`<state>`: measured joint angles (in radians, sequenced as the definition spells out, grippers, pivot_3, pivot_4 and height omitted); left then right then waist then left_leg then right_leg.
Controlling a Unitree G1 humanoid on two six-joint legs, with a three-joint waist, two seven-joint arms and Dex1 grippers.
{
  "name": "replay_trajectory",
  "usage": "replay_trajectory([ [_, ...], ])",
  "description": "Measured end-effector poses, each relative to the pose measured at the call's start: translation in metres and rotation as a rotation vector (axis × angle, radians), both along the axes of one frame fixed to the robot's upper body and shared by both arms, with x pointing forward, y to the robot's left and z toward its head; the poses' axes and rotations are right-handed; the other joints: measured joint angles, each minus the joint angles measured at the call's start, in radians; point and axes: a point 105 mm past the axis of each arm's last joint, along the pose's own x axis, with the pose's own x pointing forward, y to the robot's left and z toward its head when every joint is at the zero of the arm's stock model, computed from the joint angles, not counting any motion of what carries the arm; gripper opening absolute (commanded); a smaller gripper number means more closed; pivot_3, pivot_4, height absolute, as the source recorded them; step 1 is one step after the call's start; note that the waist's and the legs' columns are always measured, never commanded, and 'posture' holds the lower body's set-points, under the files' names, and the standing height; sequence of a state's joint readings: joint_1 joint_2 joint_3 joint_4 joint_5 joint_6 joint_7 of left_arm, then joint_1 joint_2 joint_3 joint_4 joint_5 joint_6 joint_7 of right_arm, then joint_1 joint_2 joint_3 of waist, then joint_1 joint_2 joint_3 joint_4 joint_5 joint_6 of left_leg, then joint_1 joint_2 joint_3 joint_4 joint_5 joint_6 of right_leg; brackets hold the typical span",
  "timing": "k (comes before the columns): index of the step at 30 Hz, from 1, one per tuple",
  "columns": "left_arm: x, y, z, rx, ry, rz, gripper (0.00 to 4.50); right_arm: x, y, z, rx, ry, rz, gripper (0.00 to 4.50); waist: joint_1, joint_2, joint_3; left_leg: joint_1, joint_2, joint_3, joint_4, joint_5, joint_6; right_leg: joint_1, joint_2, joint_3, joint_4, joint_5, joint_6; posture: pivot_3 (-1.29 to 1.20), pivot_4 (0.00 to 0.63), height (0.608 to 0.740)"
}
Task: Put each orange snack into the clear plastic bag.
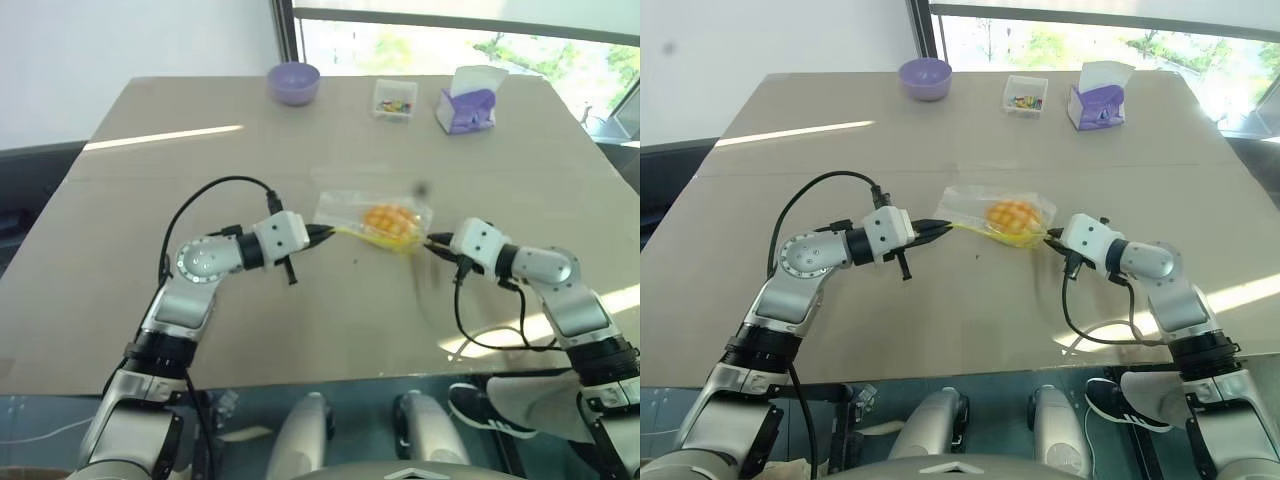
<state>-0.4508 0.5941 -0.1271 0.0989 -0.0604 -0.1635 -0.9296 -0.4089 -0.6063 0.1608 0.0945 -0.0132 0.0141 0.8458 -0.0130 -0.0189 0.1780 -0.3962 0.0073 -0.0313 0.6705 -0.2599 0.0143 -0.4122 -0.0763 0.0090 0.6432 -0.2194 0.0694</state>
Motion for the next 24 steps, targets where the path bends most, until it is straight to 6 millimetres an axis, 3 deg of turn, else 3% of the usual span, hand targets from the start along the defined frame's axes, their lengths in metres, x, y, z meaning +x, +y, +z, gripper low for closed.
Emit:
replay_trajectory([
  [5, 0.001, -0.001, 0.001, -0.016, -0.004, 0.009, 0.00, -0.003, -0.003, 0.004, -0.032, -0.016, 0.010, 0.04, 0.000, 0.000, 0.000, 0.000, 0.000, 0.000, 0.000, 0.000, 0.000, 0.000, 0.000, 0.000, 0.000, 0.000, 0.000, 0.00, 0.150, 0.740],
  [10, 0.004, -0.003, 0.009, -0.097, 0.013, 0.033, 0.00, -0.010, -0.009, 0.031, -0.048, -0.082, 0.013, 0.04, 0.001, 0.002, 0.001, -0.001, 0.000, 0.000, 0.000, 0.000, 0.000, 0.000, 0.000, 0.000, 0.000, 0.000, 0.000, 0.00, 0.150, 0.740],
  [13, 0.005, 0.000, 0.027, -0.187, 0.039, 0.039, 0.00, -0.022, -0.009, 0.067, -0.011, -0.132, 0.043, 0.04, 0.001, 0.002, 0.001, -0.001, 0.000, -0.001, 0.000, 0.000, 0.000, 0.000, 0.000, -0.001, 0.000, 0.000, 0.000, 0.00, 0.150, 0.740],
  [18, -0.009, 0.009, 0.065, -0.299, 0.146, -0.018, 0.00, -0.047, -0.002, 0.102, 0.039, -0.100, 0.127, 0.04, -0.002, 0.002, 0.001, 0.000, 0.000, -0.001, 0.000, 0.000, 0.000, 0.000, 0.000, -0.001, 0.000, 0.000, 0.000, 0.00, 0.150, 0.740],
  [22, -0.008, 0.009, 0.094, -0.364, 0.168, -0.045, 0.00, -0.037, -0.002, 0.124, 0.047, -0.175, 0.080, 0.04, 0.000, 0.001, 0.001, 0.000, 0.000, -0.001, 0.001, 0.000, 0.000, 0.001, 0.000, -0.001, 0.000, 0.000, 0.000, 0.00, 0.150, 0.740],
  [24, -0.005, 0.004, 0.105, -0.369, 0.146, -0.053, 0.00, -0.022, -0.007, 0.135, 0.037, -0.258, 0.008, 0.04, 0.001, 0.001, 0.001, 0.000, 0.000, -0.001, 0.001, 0.000, 0.000, 0.001, 0.000, -0.001, 0.000, 0.000, 0.000, 0.00, 0.150, 0.740],
])
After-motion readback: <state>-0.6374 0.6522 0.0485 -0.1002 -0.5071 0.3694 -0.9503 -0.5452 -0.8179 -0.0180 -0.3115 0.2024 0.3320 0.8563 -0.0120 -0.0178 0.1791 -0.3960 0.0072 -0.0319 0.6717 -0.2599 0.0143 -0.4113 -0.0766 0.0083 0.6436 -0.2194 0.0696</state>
